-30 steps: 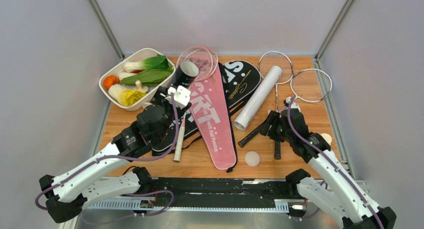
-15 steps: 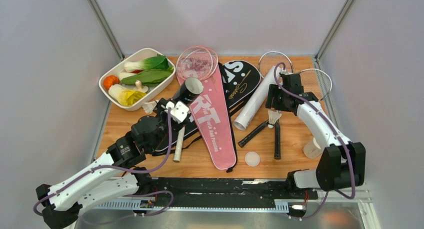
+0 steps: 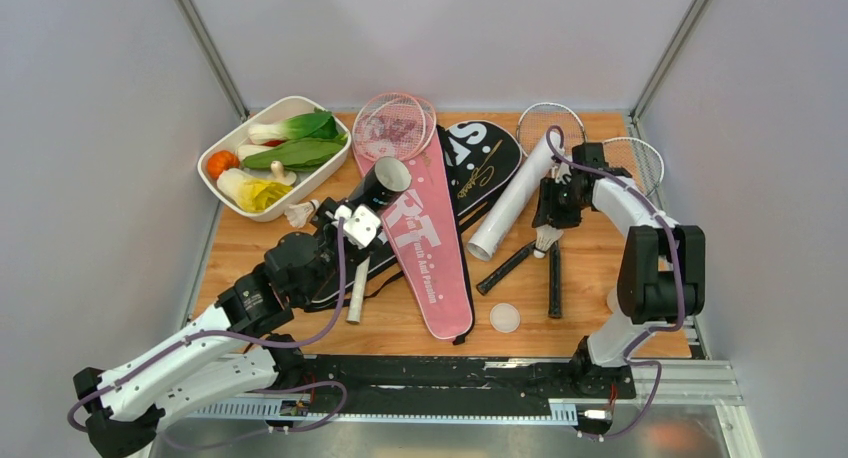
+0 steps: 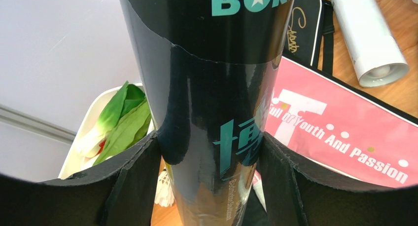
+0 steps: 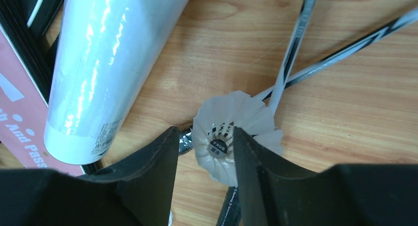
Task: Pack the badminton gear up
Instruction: Pick up the shuttlecock at the center of the board, then place the shuttlecock at the shuttle tube.
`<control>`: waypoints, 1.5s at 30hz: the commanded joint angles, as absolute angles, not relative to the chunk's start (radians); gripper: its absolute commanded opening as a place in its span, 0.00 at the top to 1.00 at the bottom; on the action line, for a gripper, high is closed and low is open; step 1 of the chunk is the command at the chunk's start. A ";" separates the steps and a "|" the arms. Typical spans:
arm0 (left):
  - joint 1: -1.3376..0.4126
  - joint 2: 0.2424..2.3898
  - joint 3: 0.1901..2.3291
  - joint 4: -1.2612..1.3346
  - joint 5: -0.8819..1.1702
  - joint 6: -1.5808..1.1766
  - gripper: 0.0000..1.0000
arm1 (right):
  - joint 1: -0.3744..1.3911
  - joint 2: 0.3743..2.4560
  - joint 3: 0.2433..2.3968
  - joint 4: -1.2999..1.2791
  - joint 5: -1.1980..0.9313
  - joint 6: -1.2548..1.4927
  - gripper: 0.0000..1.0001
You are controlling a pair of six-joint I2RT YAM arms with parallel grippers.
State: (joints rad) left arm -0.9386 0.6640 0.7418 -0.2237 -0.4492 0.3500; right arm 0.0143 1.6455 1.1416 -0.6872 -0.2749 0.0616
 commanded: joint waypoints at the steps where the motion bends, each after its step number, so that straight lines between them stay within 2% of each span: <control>1: -0.936 0.650 0.740 -0.146 -0.446 0.374 1.00 | 0.013 1.658 1.187 -0.718 -0.332 0.017 0.59; 5: -0.936 0.651 0.734 -0.137 -0.446 0.372 1.00 | 0.013 1.617 1.196 -0.735 -0.327 0.026 0.94; 6: -0.936 0.653 0.735 -0.138 -0.445 0.370 1.00 | 0.012 1.599 1.205 -0.742 -0.327 0.032 0.99; 7: -0.936 0.656 0.744 -0.141 -0.445 0.363 1.00 | 0.012 1.577 1.218 -0.751 -0.329 0.038 1.00; 13: -0.936 0.706 0.861 -0.244 -0.446 0.271 1.00 | 0.050 1.410 1.417 -0.765 -0.417 0.071 1.00; 19: -0.936 0.745 0.945 -0.345 -0.318 0.231 1.00 | 0.240 1.293 1.653 -0.688 -0.406 0.065 1.00; 28: -0.937 0.816 1.027 -0.462 -0.209 0.232 1.00 | 0.548 1.132 1.627 -0.391 -0.436 0.084 1.00; 34: -0.936 0.857 1.057 -0.499 -0.183 0.230 1.00 | 0.669 1.141 1.602 -0.349 -0.460 0.100 1.00; 45: -0.937 0.844 1.062 -0.477 -0.163 0.214 1.00 | 0.831 1.176 1.481 -0.318 -0.337 0.087 1.00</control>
State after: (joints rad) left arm -0.9386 0.8680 1.0111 -0.5343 -0.1814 0.2314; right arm 0.7979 1.1770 1.5051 -0.3805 -0.3912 0.0845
